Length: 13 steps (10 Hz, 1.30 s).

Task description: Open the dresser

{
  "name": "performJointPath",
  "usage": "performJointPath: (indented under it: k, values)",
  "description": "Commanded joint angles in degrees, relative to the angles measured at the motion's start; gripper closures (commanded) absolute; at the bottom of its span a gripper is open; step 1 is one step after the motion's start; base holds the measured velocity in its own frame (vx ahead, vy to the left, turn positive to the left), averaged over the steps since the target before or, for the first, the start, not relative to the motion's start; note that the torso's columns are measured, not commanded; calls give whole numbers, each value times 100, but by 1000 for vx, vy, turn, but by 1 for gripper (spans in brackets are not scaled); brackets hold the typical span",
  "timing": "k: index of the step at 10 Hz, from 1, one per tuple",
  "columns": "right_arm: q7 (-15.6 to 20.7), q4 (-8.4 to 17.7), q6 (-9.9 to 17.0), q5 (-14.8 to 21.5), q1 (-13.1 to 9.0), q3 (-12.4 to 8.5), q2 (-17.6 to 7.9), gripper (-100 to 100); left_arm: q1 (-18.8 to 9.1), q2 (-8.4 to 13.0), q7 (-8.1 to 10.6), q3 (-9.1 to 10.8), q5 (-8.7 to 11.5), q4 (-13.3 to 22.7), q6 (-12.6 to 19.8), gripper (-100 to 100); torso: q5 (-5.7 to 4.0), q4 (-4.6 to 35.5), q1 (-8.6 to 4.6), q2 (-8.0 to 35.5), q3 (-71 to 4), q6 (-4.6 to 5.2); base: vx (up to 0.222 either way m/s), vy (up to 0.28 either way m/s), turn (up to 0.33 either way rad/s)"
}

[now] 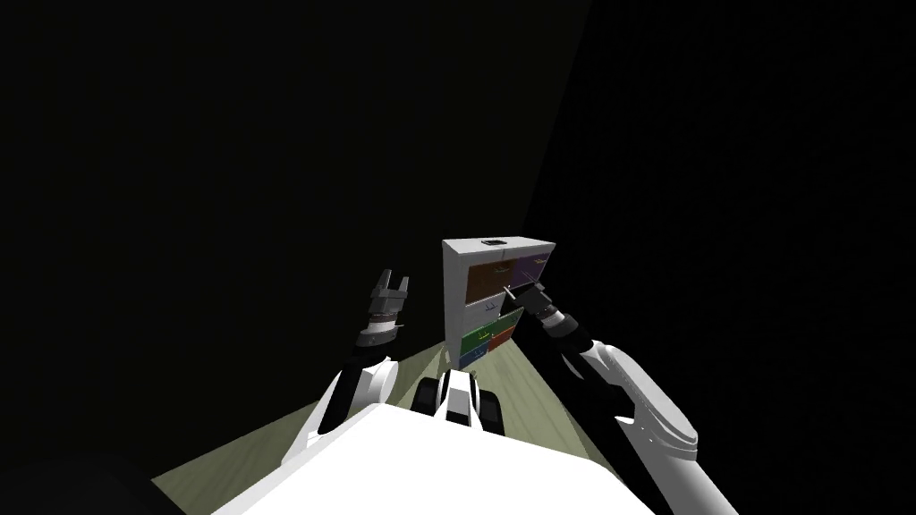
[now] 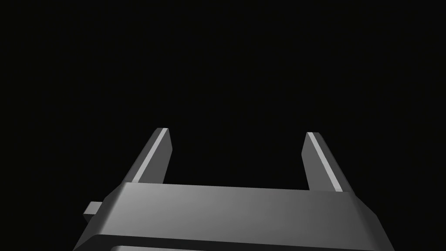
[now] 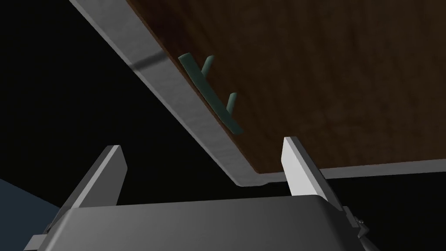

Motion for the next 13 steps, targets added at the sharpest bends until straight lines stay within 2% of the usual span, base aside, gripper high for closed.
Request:
performJointPath:
  k: [1, 7, 8, 9, 10, 11, 13]
  values:
    - [324, 65, 40, 305, -97, -28, -155, -100, -1, 0, 0, 0, 0, 0, 0, 0, -5, 2, -17, 9, 5, -1, 27, 89, -128]
    - [1046, 242, 104, 1033, -375, -118, -604, -100, 0, 1, 0, 1, 0, 0, 0, 0, -7, 1, -24, 0, 1, 1, 25, 97, -120]
    - [973, 239, 79, 946, -344, -122, -552, -100, 0, 1, 0, 1, 0, 0, 0, 0, -6, -1, -17, -1, -1, 1, 19, 40, -26]
    - [832, 257, 113, 937, -430, -186, -731, -100, -1, 1, 0, 1, 0, 0, 0, 0, -7, 2, -22, 9, 6, -1, 50, 79, 16]
    - [904, 230, 111, 955, -391, -150, -667, -100, 0, 1, 0, 0, 0, 0, 0, 0, -2, 2, -3, 3, 3, -1, 33, 49, -2]
    - [875, 228, 121, 955, -397, -154, -680, 100, -1, 1, 0, 1, 0, 0, 0, 0, -3, 2, -13, 10, 6, 1, 6, 8, 1]
    - [836, 174, 77, 919, -381, -175, -720, 100, -2, 2, 0, 2, 0, 0, 0, 0, -13, 13, -48, 48, 28, 5, -136, -92, -65]
